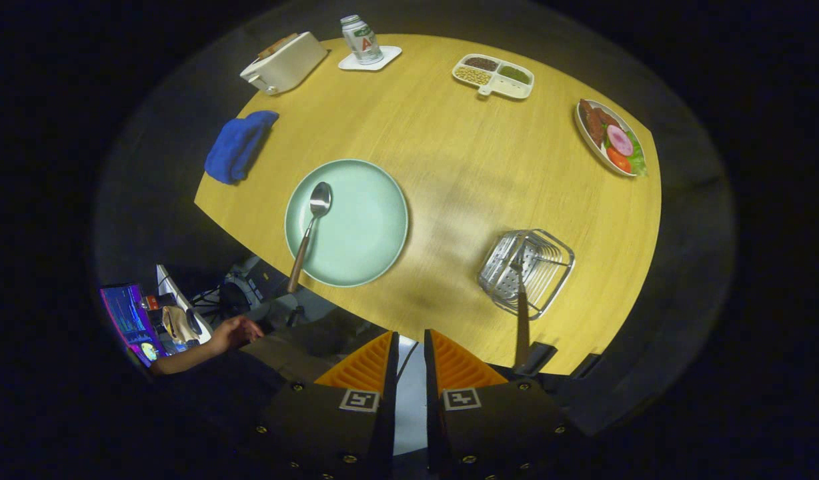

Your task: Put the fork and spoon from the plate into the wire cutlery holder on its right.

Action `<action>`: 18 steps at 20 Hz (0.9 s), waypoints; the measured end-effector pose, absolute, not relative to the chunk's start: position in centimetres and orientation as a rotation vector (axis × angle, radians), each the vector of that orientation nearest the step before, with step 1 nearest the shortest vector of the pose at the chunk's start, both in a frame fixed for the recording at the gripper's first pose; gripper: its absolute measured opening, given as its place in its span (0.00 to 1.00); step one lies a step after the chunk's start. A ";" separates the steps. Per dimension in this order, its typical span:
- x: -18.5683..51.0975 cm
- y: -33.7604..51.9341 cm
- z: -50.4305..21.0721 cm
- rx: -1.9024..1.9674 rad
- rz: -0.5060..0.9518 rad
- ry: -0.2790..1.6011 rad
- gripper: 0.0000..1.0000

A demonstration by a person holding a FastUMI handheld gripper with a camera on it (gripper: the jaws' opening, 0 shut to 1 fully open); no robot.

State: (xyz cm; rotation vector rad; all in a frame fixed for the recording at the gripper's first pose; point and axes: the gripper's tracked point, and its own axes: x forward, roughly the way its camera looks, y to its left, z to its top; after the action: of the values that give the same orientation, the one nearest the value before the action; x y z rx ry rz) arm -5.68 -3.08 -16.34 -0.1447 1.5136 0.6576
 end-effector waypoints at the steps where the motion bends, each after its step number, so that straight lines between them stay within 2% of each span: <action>1: -6.4 -1.6 -16.5 -0.120 0.679 1.505 0.21; 6: -9.2 6.0 -17.8 -0.035 0.763 1.501 0.20; 9: -10.7 10.1 -18.7 0.057 0.794 1.535 0.26; 18: -10.1 15.5 -24.0 0.061 0.752 1.577 0.27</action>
State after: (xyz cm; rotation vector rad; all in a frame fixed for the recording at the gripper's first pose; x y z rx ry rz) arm -10.15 15.53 -23.97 0.0610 1.5772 0.7524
